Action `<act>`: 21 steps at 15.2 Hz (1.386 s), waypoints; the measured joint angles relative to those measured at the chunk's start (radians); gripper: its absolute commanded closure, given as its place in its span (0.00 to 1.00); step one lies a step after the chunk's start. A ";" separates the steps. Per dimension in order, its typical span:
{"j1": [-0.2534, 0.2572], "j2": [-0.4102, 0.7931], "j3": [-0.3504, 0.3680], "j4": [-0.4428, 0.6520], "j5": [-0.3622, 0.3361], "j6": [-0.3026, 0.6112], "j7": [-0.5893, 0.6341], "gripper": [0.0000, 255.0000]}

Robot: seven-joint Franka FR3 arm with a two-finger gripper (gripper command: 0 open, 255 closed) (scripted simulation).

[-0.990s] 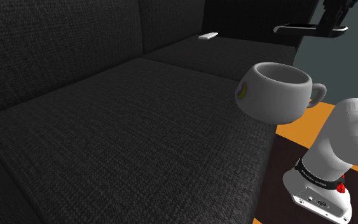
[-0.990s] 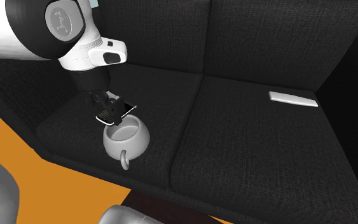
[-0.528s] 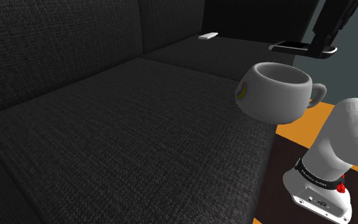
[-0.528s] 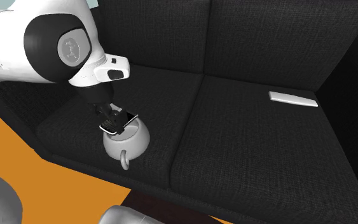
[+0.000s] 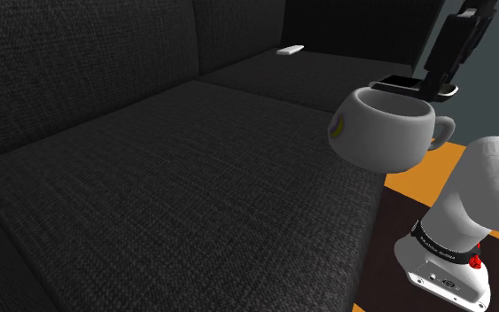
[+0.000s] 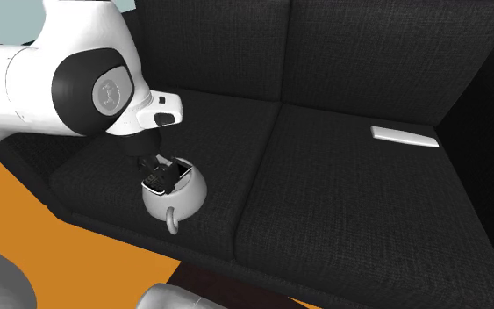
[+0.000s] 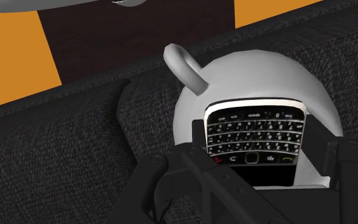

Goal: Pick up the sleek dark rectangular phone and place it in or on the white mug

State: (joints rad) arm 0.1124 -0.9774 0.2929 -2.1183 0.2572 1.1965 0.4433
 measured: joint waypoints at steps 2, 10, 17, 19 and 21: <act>0.000 -0.001 0.000 -0.002 0.000 0.001 0.000 1.00; 0.000 -0.001 0.000 -0.003 0.001 0.002 0.000 0.00; -0.012 0.086 -0.011 0.181 -0.015 -0.095 0.015 0.00; -0.013 0.088 -0.011 0.185 -0.016 -0.096 0.015 0.00; -0.013 0.089 -0.011 0.186 -0.016 -0.097 0.015 0.00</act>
